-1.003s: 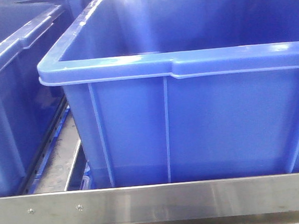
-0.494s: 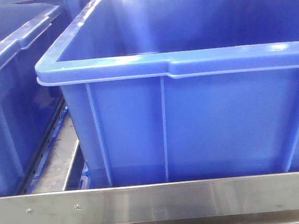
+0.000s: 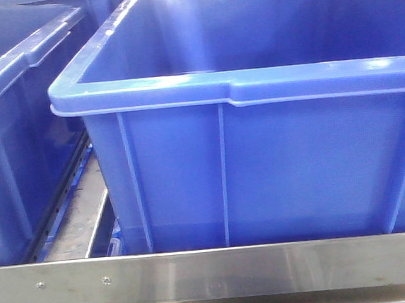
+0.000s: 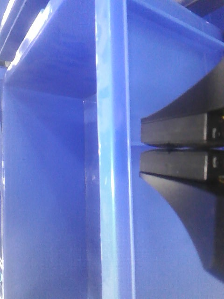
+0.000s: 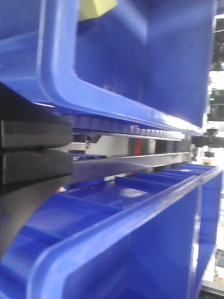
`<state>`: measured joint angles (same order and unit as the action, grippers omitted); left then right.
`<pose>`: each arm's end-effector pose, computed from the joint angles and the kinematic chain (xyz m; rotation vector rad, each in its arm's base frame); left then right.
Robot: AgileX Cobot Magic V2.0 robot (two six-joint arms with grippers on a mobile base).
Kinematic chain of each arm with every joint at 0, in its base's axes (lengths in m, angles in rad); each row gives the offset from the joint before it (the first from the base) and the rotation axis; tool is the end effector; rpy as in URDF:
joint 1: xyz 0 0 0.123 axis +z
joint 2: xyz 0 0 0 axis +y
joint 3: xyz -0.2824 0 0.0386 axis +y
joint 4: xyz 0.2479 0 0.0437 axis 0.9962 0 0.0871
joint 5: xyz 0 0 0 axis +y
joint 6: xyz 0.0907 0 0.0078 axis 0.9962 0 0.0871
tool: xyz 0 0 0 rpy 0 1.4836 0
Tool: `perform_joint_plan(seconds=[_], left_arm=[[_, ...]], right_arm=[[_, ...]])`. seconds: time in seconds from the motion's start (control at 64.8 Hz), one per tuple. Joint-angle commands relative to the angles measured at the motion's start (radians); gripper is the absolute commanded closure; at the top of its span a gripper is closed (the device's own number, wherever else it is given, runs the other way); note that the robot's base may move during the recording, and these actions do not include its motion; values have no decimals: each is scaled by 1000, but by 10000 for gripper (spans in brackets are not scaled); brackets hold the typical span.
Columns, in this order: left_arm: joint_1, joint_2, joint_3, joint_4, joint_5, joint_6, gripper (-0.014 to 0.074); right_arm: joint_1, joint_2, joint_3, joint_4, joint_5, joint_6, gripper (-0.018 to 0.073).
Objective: Place yellow foam block on left shelf second layer
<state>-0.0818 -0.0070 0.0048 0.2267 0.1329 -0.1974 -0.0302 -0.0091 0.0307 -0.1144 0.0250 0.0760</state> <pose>0.0561 -0.0018 0.2001 0.0649 1.6096 -0.0181 0.0570 -0.0020 0.2009 -0.0040 1.5303 -0.0568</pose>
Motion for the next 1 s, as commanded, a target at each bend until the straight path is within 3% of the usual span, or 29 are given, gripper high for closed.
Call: perform_joint_plan(seconds=[0.0,0.988], left_arm=[[-2,-13,26,-3,-86,-4,460],[-2,-13,26,-3,-86,-4,460]], right_arm=[[-5,-20,-22,3,-76,-7,503],[-5,-20,-22,3,-76,-7,503]])
